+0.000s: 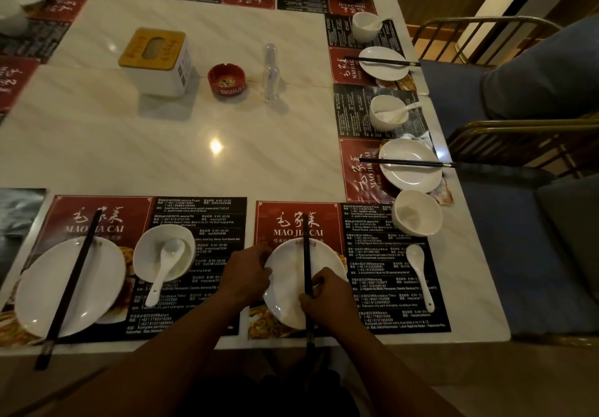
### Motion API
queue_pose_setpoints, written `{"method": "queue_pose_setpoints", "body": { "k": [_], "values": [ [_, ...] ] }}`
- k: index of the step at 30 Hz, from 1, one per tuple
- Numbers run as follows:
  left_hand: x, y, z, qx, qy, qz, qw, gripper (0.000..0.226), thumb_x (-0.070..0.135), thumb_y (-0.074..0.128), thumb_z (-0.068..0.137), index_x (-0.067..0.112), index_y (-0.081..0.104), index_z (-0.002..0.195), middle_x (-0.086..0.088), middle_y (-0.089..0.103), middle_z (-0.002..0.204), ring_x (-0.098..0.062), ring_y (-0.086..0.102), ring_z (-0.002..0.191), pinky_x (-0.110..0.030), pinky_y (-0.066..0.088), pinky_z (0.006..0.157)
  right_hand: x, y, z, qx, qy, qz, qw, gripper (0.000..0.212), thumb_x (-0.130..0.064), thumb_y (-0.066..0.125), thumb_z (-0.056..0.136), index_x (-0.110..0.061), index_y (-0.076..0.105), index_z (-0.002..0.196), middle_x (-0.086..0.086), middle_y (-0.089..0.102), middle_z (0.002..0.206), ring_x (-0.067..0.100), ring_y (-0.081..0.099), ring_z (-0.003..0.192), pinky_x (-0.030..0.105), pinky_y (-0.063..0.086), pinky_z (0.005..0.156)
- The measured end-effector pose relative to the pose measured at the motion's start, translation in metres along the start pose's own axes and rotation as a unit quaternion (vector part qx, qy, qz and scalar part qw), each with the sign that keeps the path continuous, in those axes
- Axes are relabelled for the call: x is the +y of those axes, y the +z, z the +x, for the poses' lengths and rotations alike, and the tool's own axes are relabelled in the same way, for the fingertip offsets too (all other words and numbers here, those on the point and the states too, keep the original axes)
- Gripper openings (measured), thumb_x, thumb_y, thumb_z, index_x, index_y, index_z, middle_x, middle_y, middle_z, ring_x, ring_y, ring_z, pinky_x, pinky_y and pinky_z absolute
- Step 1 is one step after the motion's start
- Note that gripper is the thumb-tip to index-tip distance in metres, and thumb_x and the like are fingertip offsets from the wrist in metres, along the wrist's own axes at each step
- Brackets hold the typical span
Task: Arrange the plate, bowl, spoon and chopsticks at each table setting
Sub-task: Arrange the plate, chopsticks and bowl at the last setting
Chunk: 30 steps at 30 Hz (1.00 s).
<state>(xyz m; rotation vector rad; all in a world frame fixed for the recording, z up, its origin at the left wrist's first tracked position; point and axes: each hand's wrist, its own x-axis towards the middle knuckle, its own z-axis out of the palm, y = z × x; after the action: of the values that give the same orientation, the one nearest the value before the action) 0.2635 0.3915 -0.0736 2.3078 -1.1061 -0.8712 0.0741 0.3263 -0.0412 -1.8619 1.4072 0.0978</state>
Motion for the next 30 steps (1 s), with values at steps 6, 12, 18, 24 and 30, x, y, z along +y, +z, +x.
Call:
{"method": "queue_pose_setpoints", "body": {
  "k": [6,12,18,24,30],
  "values": [
    [-0.001,-0.001,-0.003,0.004,0.007,0.01,1.0,0.034,0.021,0.075,0.084,0.029,0.065,0.115,0.008,0.071,0.107,-0.005,0.062,0.091,-0.021,0.048,0.077,-0.001,0.0,0.0,0.002,-0.004,0.004,1.0,0.036,-0.031,0.077,0.078,-0.023,0.058,0.107,-0.004,0.067,0.087,0.011,0.064,0.081,0.022,0.051,0.068],
    [0.0,-0.002,-0.006,0.007,0.001,-0.001,1.0,0.035,0.02,0.075,0.083,0.032,0.065,0.115,0.01,0.07,0.104,-0.001,0.058,0.085,-0.018,0.045,0.072,0.001,0.0,-0.002,-0.002,-0.009,0.006,1.0,0.036,-0.03,0.078,0.078,-0.021,0.057,0.106,-0.004,0.067,0.087,0.011,0.064,0.08,0.02,0.05,0.067],
    [0.003,-0.004,-0.008,0.003,-0.004,-0.01,1.0,0.033,0.019,0.073,0.085,0.029,0.066,0.115,0.007,0.071,0.106,-0.008,0.063,0.092,-0.027,0.054,0.081,0.005,0.003,-0.002,-0.003,-0.008,0.006,1.0,0.035,-0.032,0.078,0.076,-0.024,0.057,0.101,-0.006,0.066,0.083,0.009,0.064,0.078,0.023,0.052,0.067],
    [0.005,-0.006,-0.012,0.0,-0.016,-0.019,1.0,0.029,0.019,0.071,0.087,0.027,0.066,0.114,0.006,0.07,0.106,-0.011,0.065,0.095,-0.034,0.056,0.086,0.008,0.002,-0.002,-0.006,-0.013,0.03,0.999,0.034,-0.038,0.078,0.078,-0.027,0.054,0.099,-0.008,0.065,0.073,0.001,0.062,0.068,0.014,0.046,0.056],
    [0.004,-0.004,-0.017,0.004,-0.038,-0.049,0.998,0.028,0.019,0.071,0.088,0.022,0.068,0.115,0.005,0.07,0.108,-0.006,0.061,0.089,-0.024,0.05,0.079,0.031,-0.02,-0.005,0.154,-0.031,0.02,0.987,0.019,-0.034,0.068,0.088,-0.027,0.055,0.099,-0.01,0.054,0.089,0.004,0.054,0.079,0.021,0.047,0.065]
  ]
}}
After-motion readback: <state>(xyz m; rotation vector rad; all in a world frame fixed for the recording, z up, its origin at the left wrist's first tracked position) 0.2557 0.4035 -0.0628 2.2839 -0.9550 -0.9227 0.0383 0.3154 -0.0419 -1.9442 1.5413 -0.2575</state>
